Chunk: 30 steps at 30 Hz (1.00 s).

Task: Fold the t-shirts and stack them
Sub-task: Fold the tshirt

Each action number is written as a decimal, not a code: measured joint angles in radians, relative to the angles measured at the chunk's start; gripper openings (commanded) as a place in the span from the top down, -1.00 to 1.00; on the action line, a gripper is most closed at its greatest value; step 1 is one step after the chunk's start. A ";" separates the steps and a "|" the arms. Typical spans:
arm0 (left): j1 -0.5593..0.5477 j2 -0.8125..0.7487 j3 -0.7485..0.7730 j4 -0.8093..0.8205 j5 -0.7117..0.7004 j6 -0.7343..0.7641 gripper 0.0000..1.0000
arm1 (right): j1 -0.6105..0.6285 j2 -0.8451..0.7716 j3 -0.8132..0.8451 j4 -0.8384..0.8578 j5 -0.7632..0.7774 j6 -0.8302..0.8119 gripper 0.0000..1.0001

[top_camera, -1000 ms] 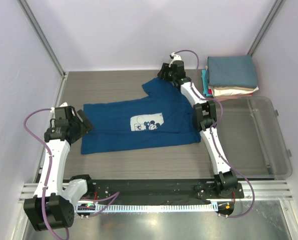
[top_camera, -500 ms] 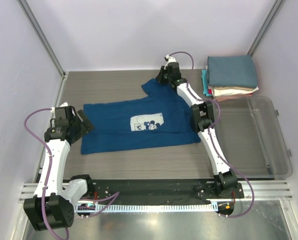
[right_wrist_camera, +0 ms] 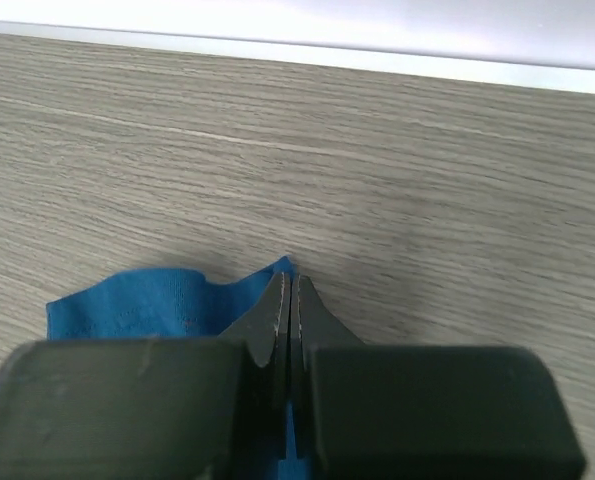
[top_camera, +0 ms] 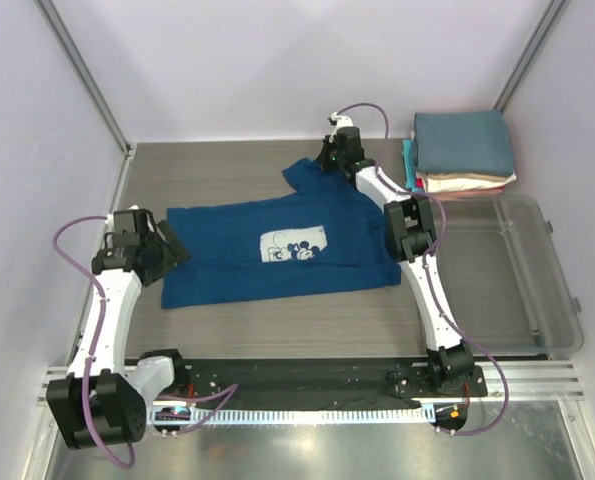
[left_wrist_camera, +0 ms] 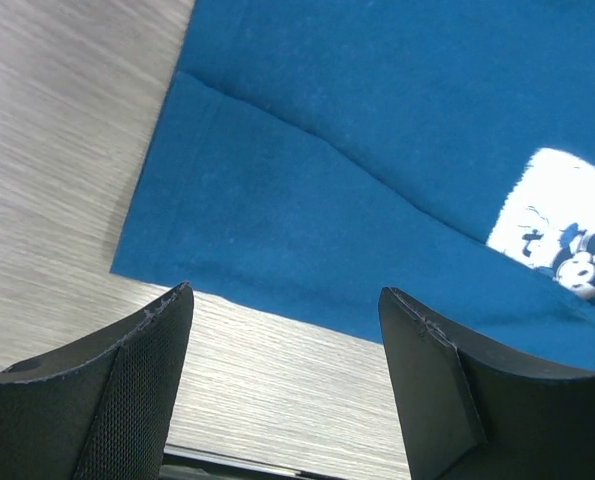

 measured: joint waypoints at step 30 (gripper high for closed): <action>0.055 1.129 0.821 0.199 -0.175 0.028 -0.06 | -0.029 -0.223 -0.396 0.407 -0.065 0.126 0.98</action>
